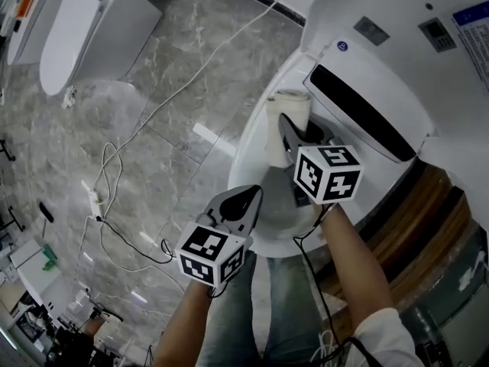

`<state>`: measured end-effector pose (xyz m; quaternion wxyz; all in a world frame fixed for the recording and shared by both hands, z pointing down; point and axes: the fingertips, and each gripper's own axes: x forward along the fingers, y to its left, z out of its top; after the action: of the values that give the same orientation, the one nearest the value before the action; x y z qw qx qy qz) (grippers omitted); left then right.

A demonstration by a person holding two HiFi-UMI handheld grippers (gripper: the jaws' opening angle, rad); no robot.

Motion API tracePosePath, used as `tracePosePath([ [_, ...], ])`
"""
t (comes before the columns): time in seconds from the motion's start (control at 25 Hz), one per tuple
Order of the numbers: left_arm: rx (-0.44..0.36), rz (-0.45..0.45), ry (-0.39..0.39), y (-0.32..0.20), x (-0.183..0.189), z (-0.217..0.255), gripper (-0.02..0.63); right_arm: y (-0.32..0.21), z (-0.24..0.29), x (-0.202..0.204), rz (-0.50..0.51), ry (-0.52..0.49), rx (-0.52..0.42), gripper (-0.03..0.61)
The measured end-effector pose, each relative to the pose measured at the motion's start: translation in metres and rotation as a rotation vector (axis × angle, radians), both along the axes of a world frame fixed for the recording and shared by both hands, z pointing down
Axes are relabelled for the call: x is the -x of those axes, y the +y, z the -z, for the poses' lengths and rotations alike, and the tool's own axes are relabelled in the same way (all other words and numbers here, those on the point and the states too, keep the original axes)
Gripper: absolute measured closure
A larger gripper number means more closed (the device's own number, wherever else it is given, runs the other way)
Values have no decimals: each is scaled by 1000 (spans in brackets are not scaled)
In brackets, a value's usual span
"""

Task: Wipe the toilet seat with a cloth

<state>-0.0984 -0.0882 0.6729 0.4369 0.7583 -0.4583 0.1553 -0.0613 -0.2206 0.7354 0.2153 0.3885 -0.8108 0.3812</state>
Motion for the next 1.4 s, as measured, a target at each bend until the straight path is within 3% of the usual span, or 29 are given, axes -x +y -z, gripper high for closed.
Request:
tracePosePath([
  [0.2, 15, -45, -5, 3, -26, -3, 598, -8, 3, -47, -132, 13, 49, 488],
  [0.6, 20, -215, 16, 16, -89, -8, 598, 37, -2, -162, -405, 41, 91, 488],
  [0.88, 19, -339, 19, 36, -131, -7, 598, 84, -1, -255, -667, -27, 145, 489],
  [1.08, 14, -403, 10, 47, -151, -9, 598, 102, -1, -287, -723, -48, 142, 489],
  [1.4, 31, -427, 2, 60, -154, -10, 598, 100, 0, -291, -732, -54, 112, 489],
])
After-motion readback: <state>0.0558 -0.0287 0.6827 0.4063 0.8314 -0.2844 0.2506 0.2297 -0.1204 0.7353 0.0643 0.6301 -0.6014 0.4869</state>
